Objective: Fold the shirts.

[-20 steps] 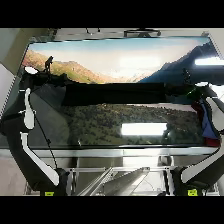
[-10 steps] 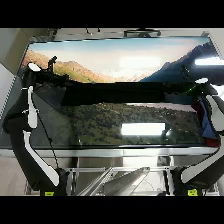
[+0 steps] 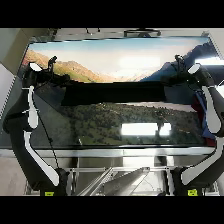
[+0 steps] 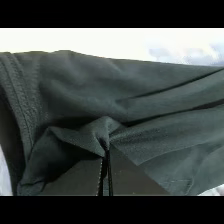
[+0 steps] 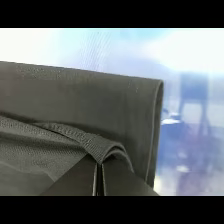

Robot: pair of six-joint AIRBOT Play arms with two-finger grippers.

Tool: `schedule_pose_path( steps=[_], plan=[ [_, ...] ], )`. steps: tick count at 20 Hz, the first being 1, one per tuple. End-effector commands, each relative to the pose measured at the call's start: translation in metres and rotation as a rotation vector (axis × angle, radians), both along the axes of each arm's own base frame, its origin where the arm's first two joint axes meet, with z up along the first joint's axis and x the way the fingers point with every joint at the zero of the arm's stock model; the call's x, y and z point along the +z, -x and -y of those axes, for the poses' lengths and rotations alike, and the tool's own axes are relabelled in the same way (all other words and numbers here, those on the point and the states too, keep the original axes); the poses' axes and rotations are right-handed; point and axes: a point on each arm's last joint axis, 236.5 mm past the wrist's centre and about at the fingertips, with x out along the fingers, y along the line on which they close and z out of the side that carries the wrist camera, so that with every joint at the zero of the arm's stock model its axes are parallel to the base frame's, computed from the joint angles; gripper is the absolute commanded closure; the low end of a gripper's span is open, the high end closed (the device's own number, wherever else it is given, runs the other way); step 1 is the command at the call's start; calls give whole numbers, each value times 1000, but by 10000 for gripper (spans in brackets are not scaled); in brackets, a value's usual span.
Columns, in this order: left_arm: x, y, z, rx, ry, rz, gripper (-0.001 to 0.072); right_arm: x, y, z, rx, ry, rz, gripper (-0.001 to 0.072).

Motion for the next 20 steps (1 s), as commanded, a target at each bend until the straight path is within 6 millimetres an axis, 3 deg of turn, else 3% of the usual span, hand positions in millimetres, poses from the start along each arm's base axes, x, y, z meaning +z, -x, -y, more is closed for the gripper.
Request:
schedule_pose_path(
  steps=[1,6,10,11,12,13,16,18,20],
  plan=[
    [-2,-1,-1,5,-22,2,700,-1,-5,6,-2,46,4,693],
    [-3,-5,6,-10,-46,22,691,-20,-9,6,-13,45,-7,693],
    [-3,-5,8,-13,-44,20,697,-19,-9,1,-8,39,-5,667],
    [-1,-2,8,-20,-43,11,614,-15,-8,1,-6,37,-4,454],
    [3,0,6,-22,-42,8,429,-7,-6,1,4,40,-4,163],
    [9,2,2,-19,-42,9,421,2,-4,7,13,61,-2,110],
    [46,2,-26,26,-52,65,421,24,-2,41,-28,103,17,111],
    [77,3,-45,64,-60,115,420,14,6,44,-61,13,-41,111],
    [100,8,-52,73,-65,141,421,-5,13,37,-51,-80,-97,110]
  ],
)
